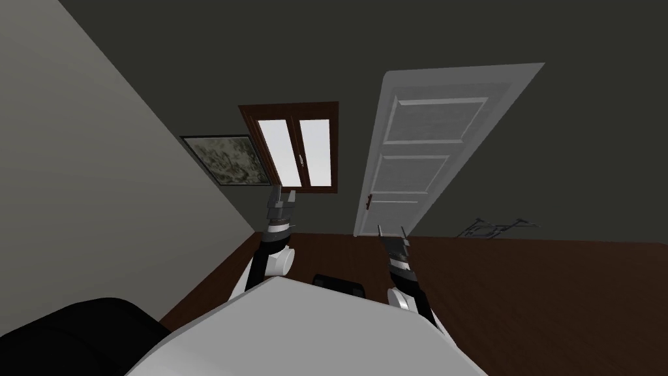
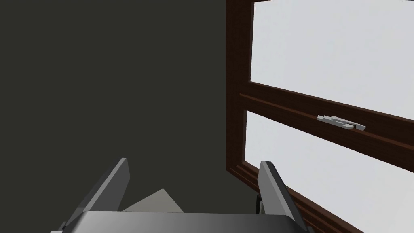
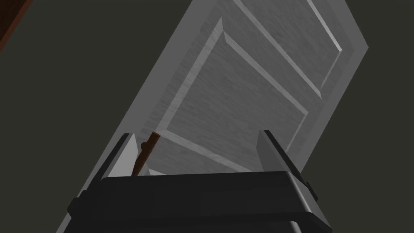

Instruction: Pull the door open

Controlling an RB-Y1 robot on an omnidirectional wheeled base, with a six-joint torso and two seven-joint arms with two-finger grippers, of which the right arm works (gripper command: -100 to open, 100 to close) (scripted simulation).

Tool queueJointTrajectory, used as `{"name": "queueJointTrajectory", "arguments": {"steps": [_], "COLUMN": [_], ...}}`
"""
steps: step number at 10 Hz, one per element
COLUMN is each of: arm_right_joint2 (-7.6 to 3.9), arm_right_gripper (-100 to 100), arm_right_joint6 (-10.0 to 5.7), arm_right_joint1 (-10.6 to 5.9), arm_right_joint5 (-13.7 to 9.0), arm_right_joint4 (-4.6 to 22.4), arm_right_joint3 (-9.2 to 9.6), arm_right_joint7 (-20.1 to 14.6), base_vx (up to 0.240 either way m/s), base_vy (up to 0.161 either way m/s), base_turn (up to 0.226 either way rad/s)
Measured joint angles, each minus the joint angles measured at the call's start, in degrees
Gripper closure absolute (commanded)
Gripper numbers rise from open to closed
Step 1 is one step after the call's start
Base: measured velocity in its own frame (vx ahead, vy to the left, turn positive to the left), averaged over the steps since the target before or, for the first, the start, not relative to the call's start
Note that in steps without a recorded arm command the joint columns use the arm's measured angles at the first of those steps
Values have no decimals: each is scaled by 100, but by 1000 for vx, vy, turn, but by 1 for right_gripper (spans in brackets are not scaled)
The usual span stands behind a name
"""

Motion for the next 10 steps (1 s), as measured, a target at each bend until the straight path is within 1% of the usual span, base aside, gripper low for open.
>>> {"name": "queueJointTrajectory", "arguments": {"steps": [1,2,4,5,7,10], "arm_right_joint2": [-49,-74,-149,-188,-301,-435], "arm_right_gripper": [-100,-100,-100,-100,-100,-100], "arm_right_joint6": [-12,-30,-112,-137,-206,-269], "arm_right_joint1": [-25,-73,-157,-225,-231,-311], "arm_right_joint5": [-93,-139,-278,-368,-546,-812], "arm_right_joint4": [114,217,509,672,901,1269], "arm_right_joint3": [44,59,136,181,278,417], "arm_right_joint7": [-129,-208,-414,-539,-807,-1178], "base_vx": [58,52,89,89,93,82], "base_vy": [-30,-32,-41,-33,-44,-51], "base_turn": [23,76,136,101,110,106]}}
